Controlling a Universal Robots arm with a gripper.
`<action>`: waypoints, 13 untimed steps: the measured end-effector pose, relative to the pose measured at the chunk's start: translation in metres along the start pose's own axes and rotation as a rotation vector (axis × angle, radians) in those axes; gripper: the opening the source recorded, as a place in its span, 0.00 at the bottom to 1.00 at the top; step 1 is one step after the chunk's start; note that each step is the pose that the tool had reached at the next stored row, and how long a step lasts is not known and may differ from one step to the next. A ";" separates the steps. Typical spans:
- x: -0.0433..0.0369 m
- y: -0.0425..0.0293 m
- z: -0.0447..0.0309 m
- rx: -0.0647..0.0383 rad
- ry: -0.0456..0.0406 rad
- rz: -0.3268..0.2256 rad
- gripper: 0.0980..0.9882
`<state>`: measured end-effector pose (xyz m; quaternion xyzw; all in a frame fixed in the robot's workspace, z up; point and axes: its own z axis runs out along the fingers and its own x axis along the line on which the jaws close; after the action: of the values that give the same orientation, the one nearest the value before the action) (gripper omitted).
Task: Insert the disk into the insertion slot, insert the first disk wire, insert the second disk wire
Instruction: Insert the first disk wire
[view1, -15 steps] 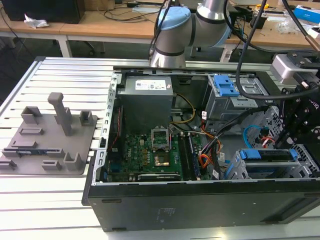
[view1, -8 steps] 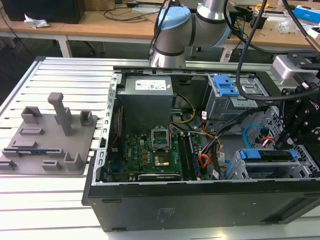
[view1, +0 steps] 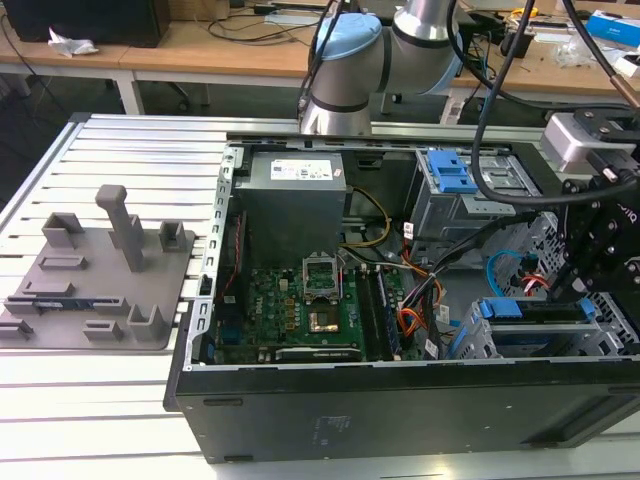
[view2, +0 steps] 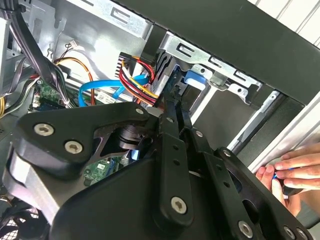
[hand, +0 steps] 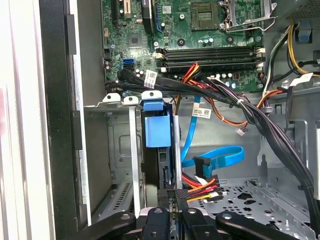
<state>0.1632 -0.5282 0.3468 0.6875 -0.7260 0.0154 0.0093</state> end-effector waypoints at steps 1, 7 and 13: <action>0.0001 0.0000 0.0002 0.000 0.0001 0.000 0.07; 0.0002 -0.0004 0.0022 -0.003 0.0003 0.000 0.07; 0.0002 -0.0014 0.0039 -0.004 0.0003 0.000 0.07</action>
<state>0.1647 -0.5286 0.3429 0.6875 -0.7260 0.0139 0.0109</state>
